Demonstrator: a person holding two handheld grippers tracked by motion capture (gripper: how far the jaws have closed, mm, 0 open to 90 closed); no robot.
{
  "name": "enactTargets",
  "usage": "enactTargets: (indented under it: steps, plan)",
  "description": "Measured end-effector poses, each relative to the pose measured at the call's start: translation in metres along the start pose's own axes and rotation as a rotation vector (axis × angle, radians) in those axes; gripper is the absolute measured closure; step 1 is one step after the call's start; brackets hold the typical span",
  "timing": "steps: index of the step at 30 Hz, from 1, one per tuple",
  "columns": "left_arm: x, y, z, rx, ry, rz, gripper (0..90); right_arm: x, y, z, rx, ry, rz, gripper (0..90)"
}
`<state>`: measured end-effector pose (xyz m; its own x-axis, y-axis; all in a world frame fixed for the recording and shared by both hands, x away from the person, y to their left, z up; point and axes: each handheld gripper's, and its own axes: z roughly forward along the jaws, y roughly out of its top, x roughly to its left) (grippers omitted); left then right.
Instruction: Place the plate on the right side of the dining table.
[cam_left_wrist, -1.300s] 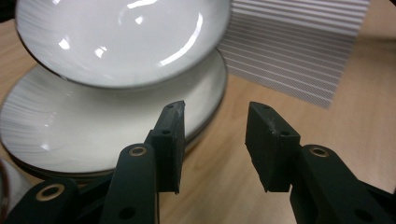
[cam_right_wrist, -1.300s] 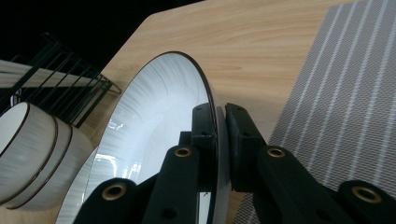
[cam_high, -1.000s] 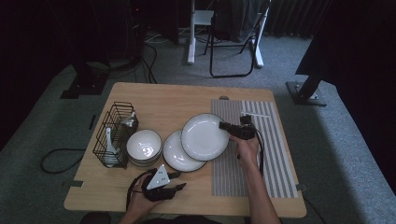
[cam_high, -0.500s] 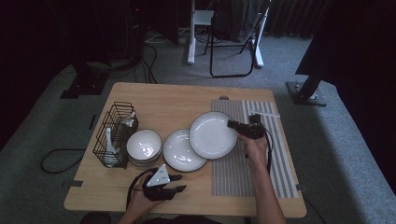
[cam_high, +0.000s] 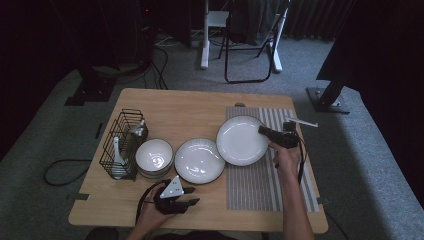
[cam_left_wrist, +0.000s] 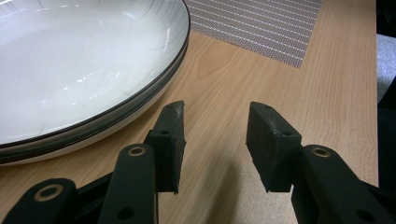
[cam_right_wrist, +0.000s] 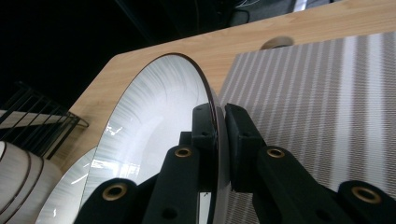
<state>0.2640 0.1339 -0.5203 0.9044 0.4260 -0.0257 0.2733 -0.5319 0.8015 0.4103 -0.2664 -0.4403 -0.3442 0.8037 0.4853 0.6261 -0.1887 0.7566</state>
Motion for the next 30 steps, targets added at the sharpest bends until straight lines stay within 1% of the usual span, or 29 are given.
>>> enactTargets:
  steps: [2, 3, 9, 15, 21, 27, 30]
  plan:
    - [0.000, 0.000, 0.000, 0.008, -0.003, 0.000, 57.6, -0.002, 0.001, -0.002, -0.004, -0.006, 0.000, 83.3]
    - [0.000, 0.000, 0.001, 0.009, -0.003, -0.001, 57.2, -0.006, 0.002, -0.007, -0.011, -0.021, 0.005, 83.3]
    - [0.000, 0.001, 0.001, 0.012, -0.004, 0.000, 57.0, -0.019, 0.004, -0.019, -0.017, -0.065, 0.010, 83.3]
    - [0.000, 0.001, 0.002, 0.019, -0.004, 0.006, 57.0, -0.035, 0.000, -0.027, -0.017, -0.105, 0.031, 83.3]
    - [0.000, 0.001, 0.002, 0.021, -0.004, 0.005, 56.9, -0.050, -0.005, -0.032, -0.020, -0.139, 0.051, 83.2]
    - [0.000, 0.001, 0.002, 0.021, -0.005, 0.005, 56.8, -0.060, -0.010, -0.031, -0.010, -0.164, 0.059, 83.1]
    - [-0.001, 0.001, 0.003, 0.019, -0.004, 0.003, 56.6, -0.065, -0.012, -0.029, -0.006, -0.159, 0.069, 83.0]
